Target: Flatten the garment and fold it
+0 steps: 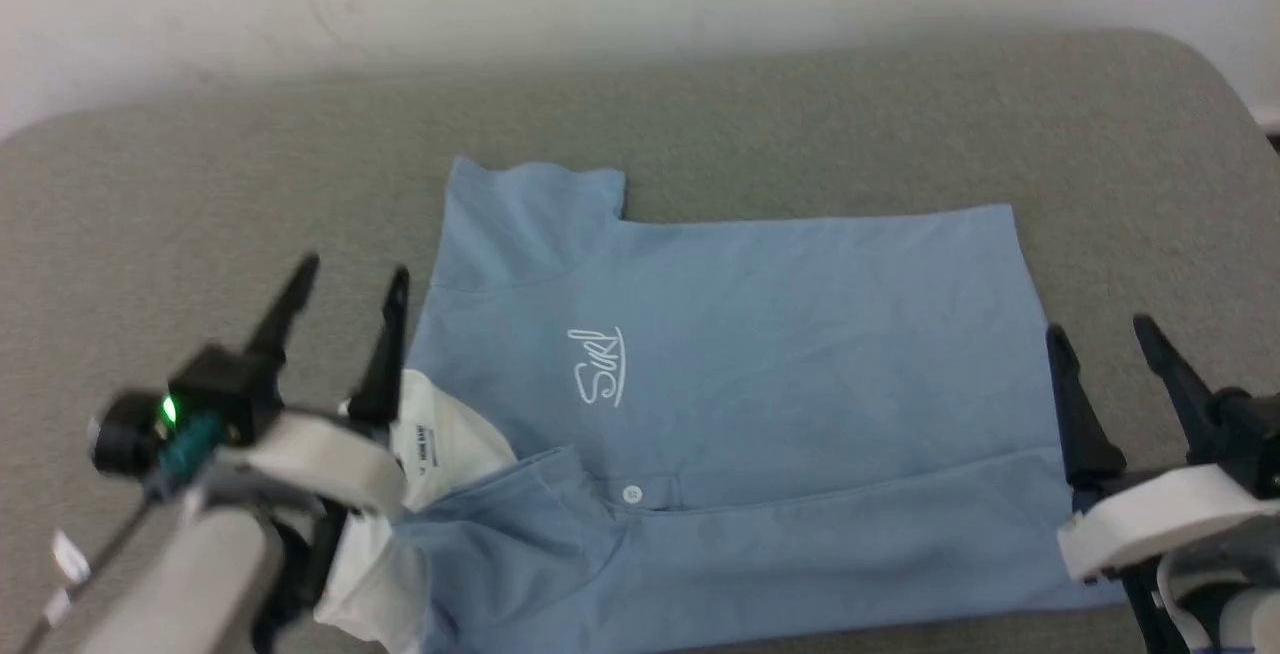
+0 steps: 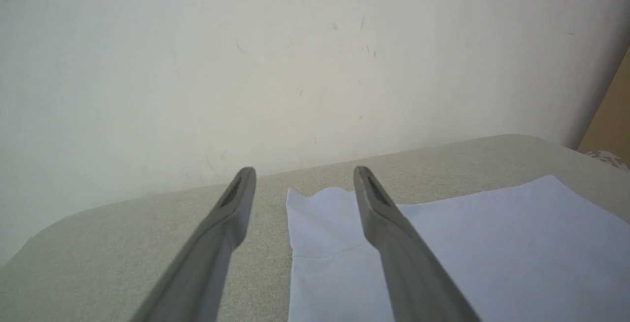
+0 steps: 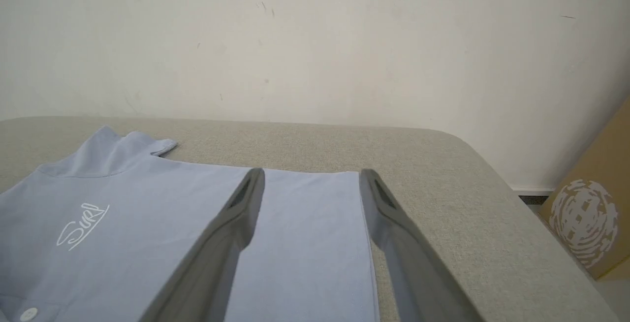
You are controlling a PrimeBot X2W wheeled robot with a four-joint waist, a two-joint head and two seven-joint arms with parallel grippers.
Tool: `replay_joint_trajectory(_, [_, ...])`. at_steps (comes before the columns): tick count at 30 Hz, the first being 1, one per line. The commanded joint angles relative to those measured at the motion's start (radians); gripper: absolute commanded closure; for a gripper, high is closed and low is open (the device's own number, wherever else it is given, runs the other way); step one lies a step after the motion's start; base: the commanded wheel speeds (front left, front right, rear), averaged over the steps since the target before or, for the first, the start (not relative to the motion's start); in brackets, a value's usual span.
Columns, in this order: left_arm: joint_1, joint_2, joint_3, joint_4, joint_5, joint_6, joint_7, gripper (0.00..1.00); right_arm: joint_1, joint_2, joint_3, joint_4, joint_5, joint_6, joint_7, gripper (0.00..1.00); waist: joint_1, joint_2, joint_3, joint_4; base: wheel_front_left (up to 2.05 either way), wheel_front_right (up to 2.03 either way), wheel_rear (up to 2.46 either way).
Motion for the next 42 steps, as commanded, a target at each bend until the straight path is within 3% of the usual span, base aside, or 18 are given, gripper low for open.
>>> replay_joint_trajectory(1, [-0.043, 0.019, 0.003, 0.006, 0.017, -0.008, 0.017, 0.00, -0.024, 0.006, 0.006, -0.013, -0.005, -0.002, -0.012, 0.00, 0.0000, 0.0000, 0.081, -0.073, 0.00, 0.00, 0.00])
replay_joint_trajectory(6, [-0.248, 0.109, -0.022, 0.053, 0.063, -0.101, 0.153, 0.00, -0.066, 0.028, 0.044, -0.053, -0.037, -0.002, -0.064, 0.00, 0.0000, 0.0000, 0.190, -0.152, 0.00, 0.00, 0.00])
replay_joint_trajectory(12, [-0.505, 0.185, -0.079, 0.184, 0.074, -0.274, 0.387, 0.00, -0.112, 0.054, 0.076, -0.027, -0.062, -0.002, -0.112, 0.00, 0.0000, 0.0000, 0.304, -0.236, 0.00, 0.00, 0.00])
replay_joint_trajectory(15, [-0.622, 0.213, -0.114, 0.279, 0.064, -0.338, 0.521, 0.00, -0.135, 0.063, 0.091, -0.005, -0.059, -0.002, -0.137, 0.00, 0.0000, 0.0000, 0.351, -0.271, 0.00, 0.00, 0.00])
replay_joint_trajectory(24, [-0.820, 0.264, -0.176, 0.497, -0.076, -0.371, 0.900, 0.00, -0.165, 0.070, 0.108, 0.038, -0.027, -0.002, -0.189, 0.00, 0.0000, 0.0000, 0.435, -0.335, 0.00, 0.00, 0.00])
replay_joint_trajectory(31, [-0.847, 0.289, -0.174, 0.543, -0.156, -0.372, 1.027, 0.00, -0.169, 0.070, 0.102, 0.065, -0.013, -0.002, -0.205, 0.00, 0.0000, 0.0000, 0.458, -0.347, 0.00, 0.00, 0.00])
replay_joint_trajectory(32, [-0.839, 0.289, -0.181, 0.545, -0.167, -0.372, 1.057, 0.31, -0.169, 0.070, 0.100, 0.068, -0.013, -0.002, -0.206, 0.00, 0.0000, 0.0000, 0.458, -0.345, 0.00, 0.00, 0.00])
replay_joint_trajectory(33, [-0.831, 0.291, -0.188, 0.544, -0.179, -0.372, 1.085, 1.00, -0.168, 0.070, 0.098, 0.070, -0.014, -0.002, -0.208, 0.00, 0.0000, 0.0000, 0.458, -0.342, 0.00, 0.00, 0.00])
replay_joint_trajectory(36, [-0.816, 0.291, -0.193, 0.525, -0.206, -0.372, 1.110, 1.00, -0.172, 0.070, 0.087, 0.074, -0.021, -0.002, -0.204, 0.00, 0.0000, 0.0000, 0.451, -0.328, 0.00, 0.00, 0.00])
replay_joint_trajectory(42, [-0.799, 0.257, -0.188, 0.489, -0.153, -0.357, 0.913, 1.00, -0.187, 0.064, 0.067, 0.061, -0.077, -0.002, -0.158, 0.00, 0.0000, 0.0000, 0.396, -0.275, 0.00, 0.00, 0.00])
